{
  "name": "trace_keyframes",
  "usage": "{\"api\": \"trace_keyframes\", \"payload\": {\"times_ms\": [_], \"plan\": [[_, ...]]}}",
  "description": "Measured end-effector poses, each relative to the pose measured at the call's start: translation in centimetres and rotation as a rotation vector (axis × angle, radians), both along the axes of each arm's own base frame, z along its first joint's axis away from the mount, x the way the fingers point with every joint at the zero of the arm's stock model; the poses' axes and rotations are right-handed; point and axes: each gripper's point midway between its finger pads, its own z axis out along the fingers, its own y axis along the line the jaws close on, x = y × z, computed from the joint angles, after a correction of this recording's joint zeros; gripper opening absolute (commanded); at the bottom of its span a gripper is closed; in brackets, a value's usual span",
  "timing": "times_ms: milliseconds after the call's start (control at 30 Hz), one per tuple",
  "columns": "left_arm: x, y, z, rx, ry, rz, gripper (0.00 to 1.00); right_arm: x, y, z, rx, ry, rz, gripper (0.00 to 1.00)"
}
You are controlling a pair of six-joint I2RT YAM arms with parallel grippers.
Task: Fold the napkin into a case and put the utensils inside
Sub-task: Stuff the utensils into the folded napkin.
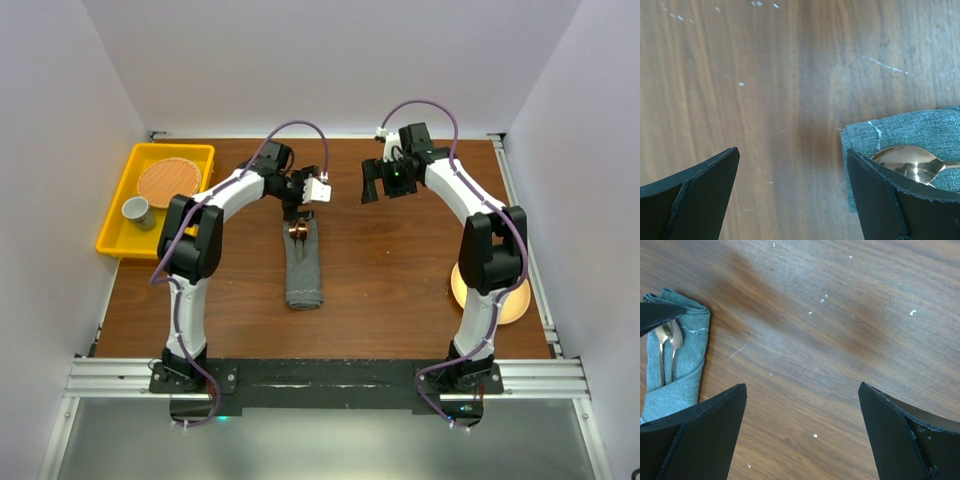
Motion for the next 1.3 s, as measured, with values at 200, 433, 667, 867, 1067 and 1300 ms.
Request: {"api": "trace_keyframes", "payload": {"times_ms": [200, 433, 667, 867, 1067, 1300], "plan": [[-0.6, 0.3, -0.8, 0.008, 0.02, -0.001, 0.94, 0.0, -0.2, -0.7, 0.001, 0.021, -0.011, 0.98], [-0.1, 0.3, 0.5, -0.028, -0.002, 0.047, 0.93, -0.2, -0.1, -0.8, 0.004, 0.032, -0.014, 0.98], [1.1, 2.1, 1.0, -0.025, -0.014, 0.093, 0.93, -0.2, -0.1, -0.8, 0.004, 0.035, -0.013, 0.98], [1.4, 3.3, 0.8, 0.011, -0.037, 0.097, 0.93, -0.2, -0.1, -0.8, 0.006, 0.035, -0.013, 0.98], [0.3, 3.7, 0.3, 0.044, -0.033, 0.077, 0.93, -0.1, -0.1, -1.0, 0.017, 0.045, -0.01, 0.98], [-1.1, 4.2, -0.6, 0.075, -0.015, 0.081, 0.93, -0.2, -0.1, -1.3, 0.016, 0.055, -0.012, 0.98]]}}
